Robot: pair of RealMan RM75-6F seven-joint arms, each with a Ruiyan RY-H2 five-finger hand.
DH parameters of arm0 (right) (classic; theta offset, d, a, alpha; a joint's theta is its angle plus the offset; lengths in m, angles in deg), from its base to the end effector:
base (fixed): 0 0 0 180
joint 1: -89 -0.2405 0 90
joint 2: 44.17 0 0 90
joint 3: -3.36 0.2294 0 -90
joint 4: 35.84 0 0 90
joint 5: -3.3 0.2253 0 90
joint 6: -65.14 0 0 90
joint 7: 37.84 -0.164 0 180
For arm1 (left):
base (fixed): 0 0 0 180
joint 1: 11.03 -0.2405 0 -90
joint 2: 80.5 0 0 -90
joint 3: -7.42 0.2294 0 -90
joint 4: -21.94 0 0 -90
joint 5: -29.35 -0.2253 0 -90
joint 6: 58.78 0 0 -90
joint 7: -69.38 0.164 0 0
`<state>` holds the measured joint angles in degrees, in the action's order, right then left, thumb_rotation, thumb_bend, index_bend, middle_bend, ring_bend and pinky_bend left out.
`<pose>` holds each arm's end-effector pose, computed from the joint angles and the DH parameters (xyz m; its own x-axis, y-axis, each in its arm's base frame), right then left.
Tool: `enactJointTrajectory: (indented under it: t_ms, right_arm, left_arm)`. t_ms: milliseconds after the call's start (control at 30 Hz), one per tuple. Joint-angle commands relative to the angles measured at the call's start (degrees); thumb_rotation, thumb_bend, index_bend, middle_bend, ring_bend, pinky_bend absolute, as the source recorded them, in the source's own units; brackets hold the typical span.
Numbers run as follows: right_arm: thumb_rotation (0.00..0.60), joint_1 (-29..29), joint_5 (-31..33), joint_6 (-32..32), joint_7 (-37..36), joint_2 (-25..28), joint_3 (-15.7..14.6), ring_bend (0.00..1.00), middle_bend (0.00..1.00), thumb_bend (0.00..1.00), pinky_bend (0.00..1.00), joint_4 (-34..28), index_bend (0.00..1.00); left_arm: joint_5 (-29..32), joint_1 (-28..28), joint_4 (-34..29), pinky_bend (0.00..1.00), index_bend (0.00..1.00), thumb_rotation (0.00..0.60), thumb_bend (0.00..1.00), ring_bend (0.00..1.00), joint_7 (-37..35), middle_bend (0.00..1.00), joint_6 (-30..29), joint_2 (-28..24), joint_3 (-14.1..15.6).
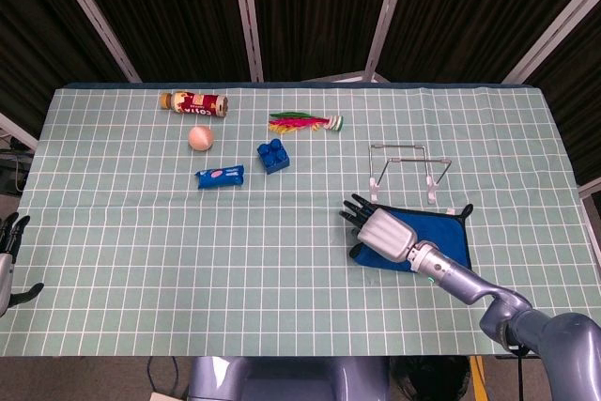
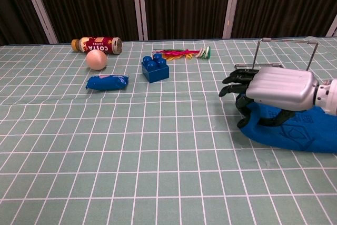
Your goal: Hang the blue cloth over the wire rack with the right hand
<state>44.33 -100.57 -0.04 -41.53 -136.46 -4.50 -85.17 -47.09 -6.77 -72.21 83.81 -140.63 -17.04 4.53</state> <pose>-0.1955 -0.3472 -0.0388 0.7805 0.0563 0.6226 -0.3633 -0.7696 0.5251 -0.3178 0.1944 0.1351 0.5722 0.1004 0.8139 0.8014 0.1423 -0.5810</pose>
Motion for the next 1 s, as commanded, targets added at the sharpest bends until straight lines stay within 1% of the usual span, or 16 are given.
enactJointTrajectory:
  t_ms: [33, 67, 100, 133, 233, 333, 400, 433, 500, 567, 667, 800, 900, 1000]
  right_arm:
    - [0.600, 1.1, 1.9, -1.7, -2.1, 1.2, 1.5, 0.00, 0.12, 0.40, 0.01, -2.4, 0.69]
    - [0.600, 1.3, 2.3, -2.1, -2.5, 1.6, 1.9, 0.00, 0.12, 0.40, 0.00, -3.2, 0.69]
    - [0.600, 1.8, 3.4, -3.2, -3.5, 2.4, 2.9, 0.00, 0.13, 0.40, 0.00, -4.9, 0.70]
    - [0.600, 2.8, 5.4, -5.8, -5.1, 3.9, 5.0, 0.00, 0.13, 0.40, 0.00, -7.7, 0.70]
    - [0.600, 4.2, 8.2, -8.4, -4.5, 7.4, 8.0, 0.00, 0.14, 0.42, 0.00, -14.2, 0.73]
    - [0.600, 5.4, 10.9, -10.1, -4.0, 10.3, 10.6, 0.00, 0.15, 0.42, 0.00, -20.0, 0.79]
    - [0.600, 6.5, 13.3, -11.9, -3.5, 13.0, 13.0, 0.00, 0.16, 0.43, 0.00, -25.2, 0.86]
    - [0.600, 6.8, 13.9, -12.1, -3.1, 13.7, 13.5, 0.00, 0.16, 0.43, 0.00, -26.5, 0.87]
    - [0.600, 7.9, 15.8, -13.7, -1.4, 16.5, 15.6, 0.00, 0.16, 0.43, 0.00, -30.9, 0.83]
    - [0.600, 8.7, 17.1, -14.3, 0.3, 18.6, 16.7, 0.00, 0.16, 0.43, 0.00, -34.4, 0.78]
    - [0.600, 10.4, 19.1, -15.3, 3.7, 22.3, 18.1, 0.00, 0.16, 0.44, 0.01, -40.2, 0.80]
    - [0.600, 12.7, 21.7, -16.6, 7.9, 26.2, 19.4, 0.00, 0.16, 0.45, 0.02, -48.0, 0.74]
    - [0.600, 14.4, 24.1, -17.4, 12.3, 28.5, 20.0, 0.00, 0.16, 0.46, 0.04, -53.1, 0.75]
    - [0.600, 15.3, 26.2, -17.3, 14.8, 29.8, 20.4, 0.00, 0.16, 0.46, 0.05, -56.0, 0.81]
  left_arm:
    - [-0.2, 0.0, -0.1, 0.00, 0.00, 0.600, 0.00, 0.00, -0.3, 0.00, 0.0, -0.2, 0.1]
    - [-0.2, -0.1, -0.2, 0.00, 0.00, 0.600, 0.00, 0.00, -0.4, 0.00, -0.1, -0.2, 0.1]
    - [-0.4, -0.1, -0.3, 0.00, 0.00, 0.600, 0.00, 0.00, -0.7, 0.00, -0.3, -0.4, 0.1]
    - [-1.1, -0.4, -0.7, 0.00, 0.00, 0.600, 0.00, 0.00, -1.2, 0.00, -0.8, -0.6, 0.3]
    - [-2.2, -0.8, -1.0, 0.00, 0.00, 0.600, 0.00, 0.00, -2.3, 0.00, -1.6, -1.3, 0.6]
    - [-3.1, -1.2, -1.4, 0.00, 0.00, 0.600, 0.00, 0.00, -3.4, 0.00, -2.2, -1.8, 0.9]
    - [-4.2, -1.7, -1.7, 0.00, 0.00, 0.600, 0.00, 0.00, -4.4, 0.00, -3.3, -2.4, 1.1]
    - [-4.5, -1.8, -1.8, 0.00, 0.00, 0.600, 0.00, 0.00, -4.7, 0.00, -3.5, -2.5, 1.2]
    - [-5.6, -2.4, -2.1, 0.00, 0.00, 0.600, 0.00, 0.00, -5.8, 0.00, -4.7, -3.1, 1.4]
    - [-6.4, -2.8, -2.3, 0.00, 0.00, 0.600, 0.00, 0.00, -6.9, 0.00, -5.5, -3.6, 1.6]
    - [-8.0, -3.5, -2.8, 0.00, 0.00, 0.600, 0.00, 0.00, -8.5, 0.00, -7.2, -4.5, 1.8]
    - [-9.2, -4.1, -3.2, 0.00, 0.00, 0.600, 0.00, 0.00, -9.6, 0.00, -8.4, -5.3, 2.1]
    - [-9.7, -4.3, -3.4, 0.00, 0.00, 0.600, 0.00, 0.00, -10.0, 0.00, -8.8, -5.6, 2.1]
    - [-9.9, -4.4, -3.5, 0.00, 0.00, 0.600, 0.00, 0.00, -10.1, 0.00, -9.0, -5.8, 2.1]
